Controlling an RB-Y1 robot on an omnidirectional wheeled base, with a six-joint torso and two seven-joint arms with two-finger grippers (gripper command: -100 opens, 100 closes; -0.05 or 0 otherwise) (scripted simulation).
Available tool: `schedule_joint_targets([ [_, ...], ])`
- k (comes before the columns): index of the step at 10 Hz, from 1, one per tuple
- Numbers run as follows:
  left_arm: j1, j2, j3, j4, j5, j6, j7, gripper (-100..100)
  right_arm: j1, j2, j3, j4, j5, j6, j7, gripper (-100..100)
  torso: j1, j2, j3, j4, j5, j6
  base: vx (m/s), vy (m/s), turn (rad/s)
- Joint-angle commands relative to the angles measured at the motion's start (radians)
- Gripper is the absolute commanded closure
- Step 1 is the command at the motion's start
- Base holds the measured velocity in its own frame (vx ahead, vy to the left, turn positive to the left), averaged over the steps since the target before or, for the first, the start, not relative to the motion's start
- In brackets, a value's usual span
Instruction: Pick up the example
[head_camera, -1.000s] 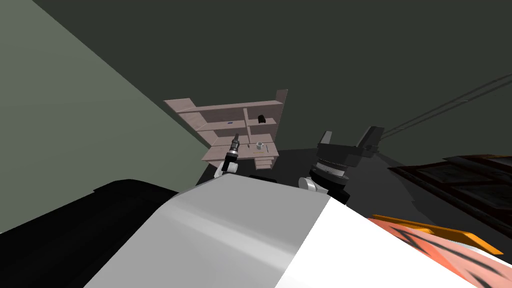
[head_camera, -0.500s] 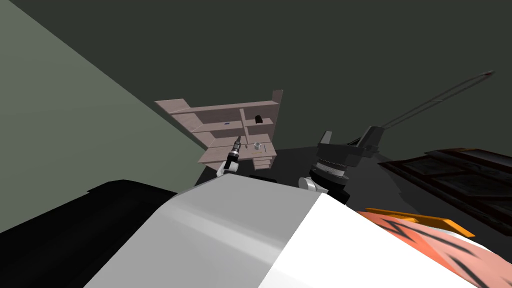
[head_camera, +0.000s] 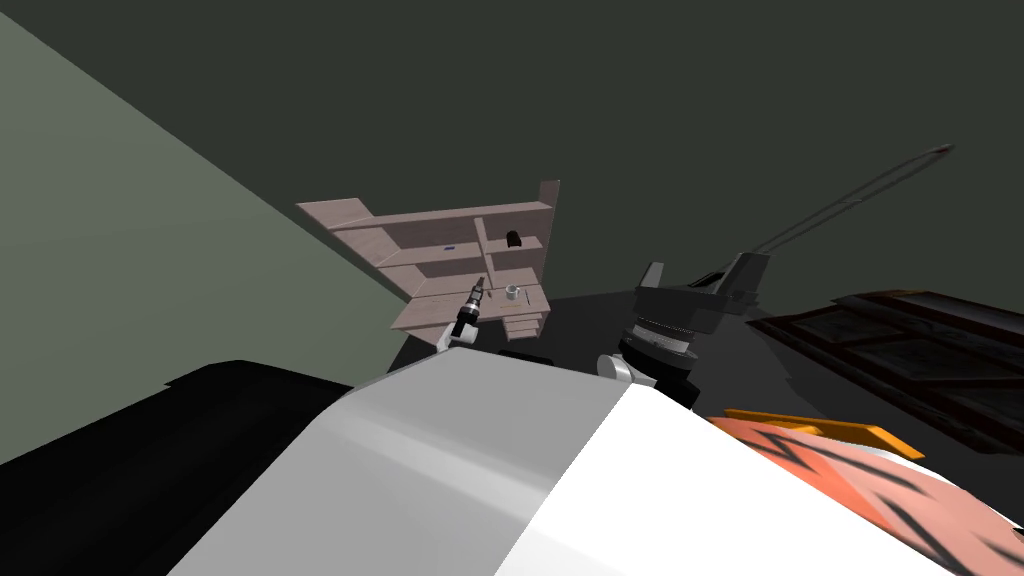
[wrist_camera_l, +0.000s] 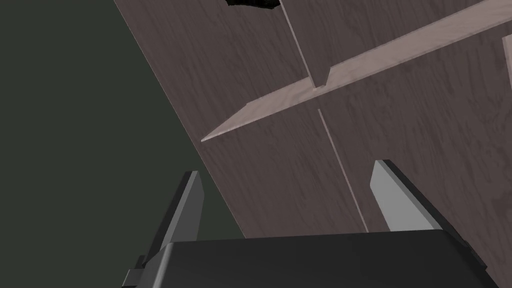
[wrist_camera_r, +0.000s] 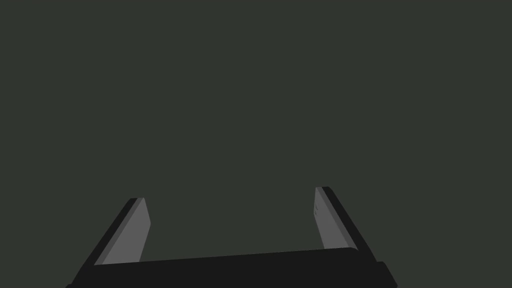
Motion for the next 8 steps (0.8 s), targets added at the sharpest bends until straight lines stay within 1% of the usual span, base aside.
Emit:
schedule_joint_targets([
  [1,-0.014,0.003,0.001,0.047,0.001,0.001,-0.004,-100,0.0,0.0,0.0,0.0,0.0,0.0,0.0,0,0.0,0.0,0.0,0.0,0.0,0.0,0.011,-0.024,-0.049],
  [2,-0.038,0.012,0.003,0.081,0.003,0.006,-0.011,-100,0.0,0.0,0.0,0.0,0.0,0.0,0.0,0,0.0,0.0,0.0,0.0,0.0,0.0,0.018,-0.037,-0.065],
  [3,-0.038,0.012,0.003,0.107,0.003,0.006,-0.011,-100,0.0,0.0,0.0,0.0,0.0,0.0,0.0,0,-0.001,0.0,0.0,0.0,0.0,0.0,0.02,-0.032,-0.041],
  [4,-0.063,0.021,0.004,0.141,0.005,0.011,-0.016,-100,0.0,0.0,0.0,0.0,0.0,0.0,0.0,0,-0.001,-0.001,0.0,0.0,0.0,0.0,0.02,-0.038,-0.07],
  [5,-0.063,0.021,0.004,0.168,0.005,0.011,-0.016,-100,0.0,0.0,0.0,0.0,0.0,0.0,0.0,0,-0.001,-0.001,0.0,0.0,0.0,0.0,0.016,-0.037,-0.028],
  [6,-0.088,0.031,0.006,0.212,0.007,0.015,-0.021,-100,0.0,0.0,0.0,0.0,0.0,0.0,0.0,0,-0.001,0.0,0.0,0.0,0.0,0.0,0.02,-0.045,-0.066],
  [7,-0.088,0.031,0.006,0.229,0.007,0.015,-0.021,-100,0.0,0.0,0.0,0.0,0.0,0.0,0.0,0,-0.001,-0.001,0.0,0.0,0.0,0.0,0.018,-0.035,-0.022],
  [8,-0.114,0.041,0.009,0.26,0.009,0.02,-0.025,-100,0.0,0.0,0.0,0.0,0.0,0.0,0.0,0,-0.001,0.0,0.0,0.0,0.0,0.0,0.02,-0.042,-0.037],
])
